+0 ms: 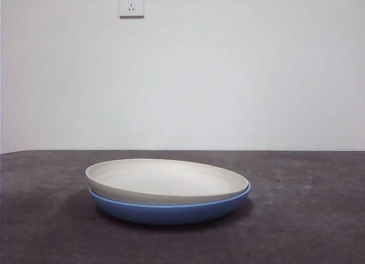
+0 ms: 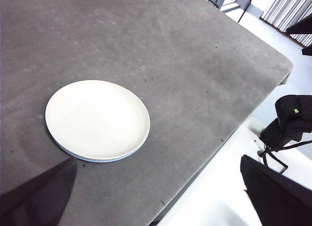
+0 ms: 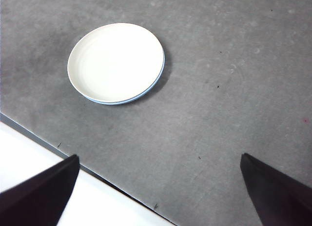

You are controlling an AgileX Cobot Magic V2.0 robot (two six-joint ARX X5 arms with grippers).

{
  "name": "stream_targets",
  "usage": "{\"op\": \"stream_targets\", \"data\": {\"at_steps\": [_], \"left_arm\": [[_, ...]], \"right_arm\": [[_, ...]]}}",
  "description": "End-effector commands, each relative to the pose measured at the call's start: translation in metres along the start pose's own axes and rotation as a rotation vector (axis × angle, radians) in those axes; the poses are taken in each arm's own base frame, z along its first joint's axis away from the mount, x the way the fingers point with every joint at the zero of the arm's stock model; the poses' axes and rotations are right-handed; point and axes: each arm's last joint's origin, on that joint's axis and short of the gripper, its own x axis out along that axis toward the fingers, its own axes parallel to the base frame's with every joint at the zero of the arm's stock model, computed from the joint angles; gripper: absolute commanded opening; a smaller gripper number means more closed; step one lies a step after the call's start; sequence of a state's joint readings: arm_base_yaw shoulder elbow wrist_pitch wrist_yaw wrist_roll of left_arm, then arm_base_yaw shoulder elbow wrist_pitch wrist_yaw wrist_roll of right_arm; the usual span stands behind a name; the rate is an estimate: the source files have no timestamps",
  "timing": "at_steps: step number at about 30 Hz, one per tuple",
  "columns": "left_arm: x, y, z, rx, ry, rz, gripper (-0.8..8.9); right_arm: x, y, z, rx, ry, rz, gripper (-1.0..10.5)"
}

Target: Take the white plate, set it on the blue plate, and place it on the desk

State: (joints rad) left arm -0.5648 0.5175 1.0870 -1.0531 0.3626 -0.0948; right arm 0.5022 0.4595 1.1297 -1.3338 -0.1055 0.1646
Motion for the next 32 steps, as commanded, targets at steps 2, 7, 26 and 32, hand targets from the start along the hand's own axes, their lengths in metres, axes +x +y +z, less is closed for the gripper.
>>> {"op": "stream_targets", "data": {"at_steps": [2,7,26,32], "left_arm": [[-0.001,-0.001,0.002,0.017,-0.007,0.001,1.02],[-0.001,-0.001,0.001,0.006,-0.004,0.001,0.34],[-0.008,0.001,-0.013,0.0,-0.085,0.056,0.34],[-0.003,0.011,-0.042,-0.043,-0.182,0.235,0.34]], "right_arm": [[-0.002,0.0,-0.002,0.003,0.026,0.002,2.0],[-0.002,0.0,0.0,0.005,0.01,0.005,0.3],[-0.002,0.001,0.003,0.001,-0.022,0.007,0.3],[-0.002,0.001,0.003,0.001,-0.022,0.007,0.3]]}}
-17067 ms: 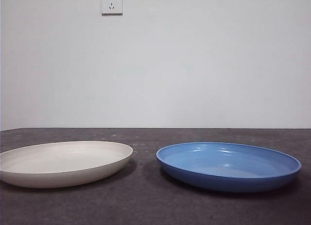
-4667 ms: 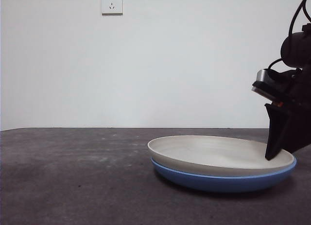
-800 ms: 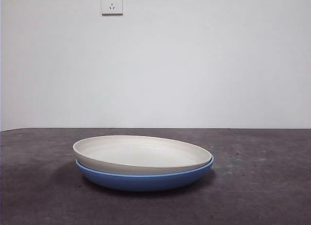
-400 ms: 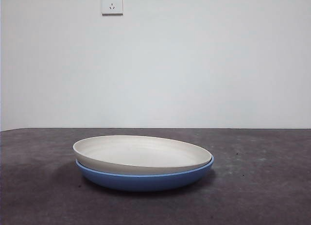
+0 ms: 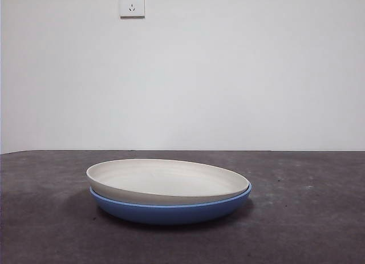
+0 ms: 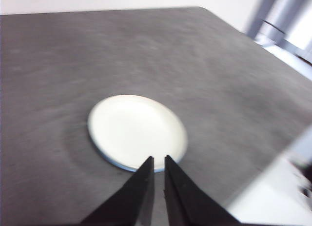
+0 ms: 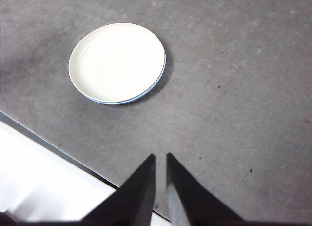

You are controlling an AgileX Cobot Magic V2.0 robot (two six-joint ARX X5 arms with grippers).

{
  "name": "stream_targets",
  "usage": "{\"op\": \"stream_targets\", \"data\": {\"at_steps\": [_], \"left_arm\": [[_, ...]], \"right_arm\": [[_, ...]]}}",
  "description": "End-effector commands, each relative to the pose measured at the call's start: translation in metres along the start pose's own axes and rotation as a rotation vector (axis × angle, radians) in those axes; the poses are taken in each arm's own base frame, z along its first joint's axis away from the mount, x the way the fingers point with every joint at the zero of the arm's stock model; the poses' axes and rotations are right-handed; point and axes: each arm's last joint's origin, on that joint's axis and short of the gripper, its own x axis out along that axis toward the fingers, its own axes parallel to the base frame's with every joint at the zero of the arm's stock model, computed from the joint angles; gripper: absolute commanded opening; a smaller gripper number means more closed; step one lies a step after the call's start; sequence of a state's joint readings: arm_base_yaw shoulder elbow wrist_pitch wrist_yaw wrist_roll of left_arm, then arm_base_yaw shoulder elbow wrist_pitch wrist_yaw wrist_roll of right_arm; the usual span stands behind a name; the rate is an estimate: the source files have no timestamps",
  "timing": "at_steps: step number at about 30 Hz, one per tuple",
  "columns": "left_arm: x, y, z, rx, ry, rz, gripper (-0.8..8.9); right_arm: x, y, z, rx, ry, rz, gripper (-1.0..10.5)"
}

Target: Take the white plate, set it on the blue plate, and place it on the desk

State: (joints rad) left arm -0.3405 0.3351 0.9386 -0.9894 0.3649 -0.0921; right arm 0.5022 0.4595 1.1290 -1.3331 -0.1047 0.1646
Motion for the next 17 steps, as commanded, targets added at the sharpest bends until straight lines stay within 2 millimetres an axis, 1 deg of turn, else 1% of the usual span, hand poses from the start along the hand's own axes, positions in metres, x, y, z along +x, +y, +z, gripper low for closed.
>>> {"op": "stream_targets", "data": {"at_steps": [1,4,8,11,14,17], "left_arm": [[0.005,0.005,-0.012,0.012,-0.059,0.071,0.33],[0.019,0.016,-0.033,0.019,-0.134,0.151,0.33],[0.048,0.041,-0.062,0.01,-0.249,0.349,0.34],[0.067,0.057,-0.08,0.001,-0.316,0.451,0.33],[0.082,0.07,-0.1,0.0,-0.365,0.533,0.33],[0.094,0.079,-0.115,-0.012,-0.353,0.579,0.33]], "right_arm": [[-0.002,0.001,0.003,0.001,-0.022,0.008,0.3],[-0.002,0.001,0.003,0.001,-0.022,0.008,0.3],[-0.002,0.001,0.003,0.001,-0.022,0.008,0.3],[-0.002,0.001,0.003,0.001,-0.022,0.008,0.3],[-0.002,0.001,0.003,0.001,-0.022,0.008,0.3],[-0.002,0.001,0.003,0.001,-0.022,0.008,0.3]]}}
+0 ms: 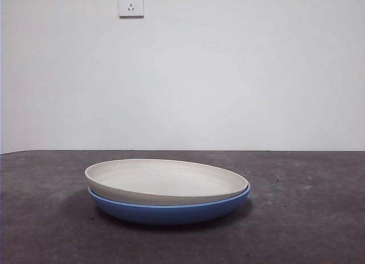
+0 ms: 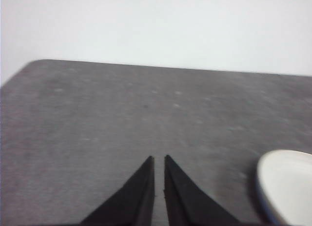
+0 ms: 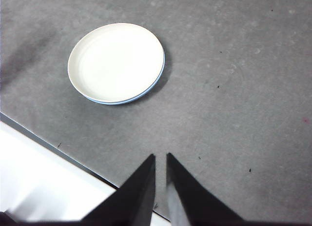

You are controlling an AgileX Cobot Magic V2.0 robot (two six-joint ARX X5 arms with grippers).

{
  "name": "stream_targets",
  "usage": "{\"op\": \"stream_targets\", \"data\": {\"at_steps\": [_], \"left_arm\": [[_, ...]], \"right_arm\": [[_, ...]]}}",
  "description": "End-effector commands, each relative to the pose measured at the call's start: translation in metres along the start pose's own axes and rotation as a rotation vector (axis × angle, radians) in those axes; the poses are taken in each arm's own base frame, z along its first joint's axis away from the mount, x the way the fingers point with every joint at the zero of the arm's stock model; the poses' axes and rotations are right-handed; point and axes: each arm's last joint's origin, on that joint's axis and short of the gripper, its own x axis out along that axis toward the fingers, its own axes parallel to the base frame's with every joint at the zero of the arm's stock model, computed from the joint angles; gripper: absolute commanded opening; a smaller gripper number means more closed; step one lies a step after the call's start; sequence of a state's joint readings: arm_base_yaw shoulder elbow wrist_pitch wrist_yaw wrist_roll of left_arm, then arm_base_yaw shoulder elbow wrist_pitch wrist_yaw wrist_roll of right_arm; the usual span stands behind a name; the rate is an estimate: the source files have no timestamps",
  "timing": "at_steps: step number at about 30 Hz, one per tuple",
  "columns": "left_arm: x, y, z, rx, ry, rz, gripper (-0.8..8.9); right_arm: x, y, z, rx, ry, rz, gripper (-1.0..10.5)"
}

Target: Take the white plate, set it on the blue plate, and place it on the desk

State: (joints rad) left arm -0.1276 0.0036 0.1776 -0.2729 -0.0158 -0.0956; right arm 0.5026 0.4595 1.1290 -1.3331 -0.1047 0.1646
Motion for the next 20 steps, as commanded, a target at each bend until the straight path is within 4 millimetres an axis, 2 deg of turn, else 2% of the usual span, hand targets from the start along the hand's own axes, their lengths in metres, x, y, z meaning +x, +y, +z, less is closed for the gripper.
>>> {"op": "stream_targets", "data": {"at_steps": [1,9,20], "left_arm": [[0.006,0.003,-0.013,-0.005,0.009,0.029,0.34],[0.017,0.008,-0.044,-0.006,0.058,0.069,0.33],[0.017,0.014,-0.045,0.023,0.067,0.155,0.34]], "right_arm": [[-0.002,0.001,0.003,0.001,-0.022,0.008,0.3],[-0.002,0.001,0.003,0.001,-0.022,0.008,0.3],[-0.002,0.001,0.003,0.001,-0.023,0.007,0.3]]}}
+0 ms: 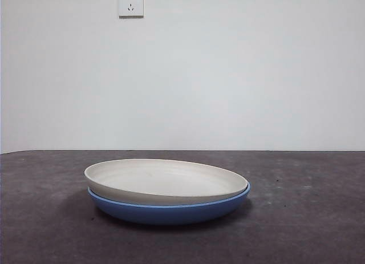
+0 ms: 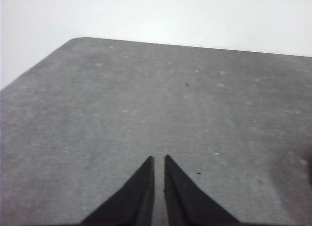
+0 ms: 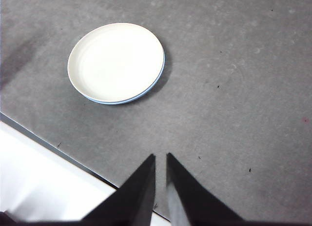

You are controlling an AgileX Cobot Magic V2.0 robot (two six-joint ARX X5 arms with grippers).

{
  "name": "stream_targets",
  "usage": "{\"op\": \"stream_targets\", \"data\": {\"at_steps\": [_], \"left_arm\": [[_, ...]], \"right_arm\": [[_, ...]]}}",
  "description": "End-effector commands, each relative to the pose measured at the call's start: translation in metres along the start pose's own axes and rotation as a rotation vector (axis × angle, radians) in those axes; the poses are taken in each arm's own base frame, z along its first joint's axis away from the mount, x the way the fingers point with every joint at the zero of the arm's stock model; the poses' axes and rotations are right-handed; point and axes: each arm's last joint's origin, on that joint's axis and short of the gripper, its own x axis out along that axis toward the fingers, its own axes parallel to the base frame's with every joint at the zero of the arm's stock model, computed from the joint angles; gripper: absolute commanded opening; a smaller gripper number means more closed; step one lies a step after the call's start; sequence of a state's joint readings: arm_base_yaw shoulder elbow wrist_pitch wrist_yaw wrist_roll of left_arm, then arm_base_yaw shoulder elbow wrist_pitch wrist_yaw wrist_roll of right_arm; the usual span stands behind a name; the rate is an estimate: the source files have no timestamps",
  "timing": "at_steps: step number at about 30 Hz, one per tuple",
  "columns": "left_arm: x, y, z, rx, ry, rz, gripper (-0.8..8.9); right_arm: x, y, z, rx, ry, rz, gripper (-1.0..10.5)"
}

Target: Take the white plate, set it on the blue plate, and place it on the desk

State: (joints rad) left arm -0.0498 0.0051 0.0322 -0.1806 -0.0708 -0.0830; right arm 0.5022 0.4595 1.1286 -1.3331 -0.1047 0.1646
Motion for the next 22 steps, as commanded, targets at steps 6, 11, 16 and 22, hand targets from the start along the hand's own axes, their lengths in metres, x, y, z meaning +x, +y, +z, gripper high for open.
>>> {"op": "stream_targets", "data": {"at_steps": [6,11,16,22], "left_arm": [[0.002,0.0025,-0.0071,0.017,0.023,0.028,0.34],[0.002,0.0025,-0.007,0.017,0.022,0.028,0.33],[0.002,0.0025,-0.007,0.017,0.022,0.028,0.33],[0.002,0.0025,-0.007,0.017,0.023,0.028,0.33]], "right_arm": [[-0.0022,0.0008,0.0028,0.001,-0.023,0.008,0.3],[-0.0022,0.0008,0.0028,0.001,-0.023,0.008,0.3],[-0.0022,0.0008,0.0028,0.001,-0.023,0.008,0.3],[-0.0022,0.0008,0.0028,0.001,-0.023,0.008,0.3]]}}
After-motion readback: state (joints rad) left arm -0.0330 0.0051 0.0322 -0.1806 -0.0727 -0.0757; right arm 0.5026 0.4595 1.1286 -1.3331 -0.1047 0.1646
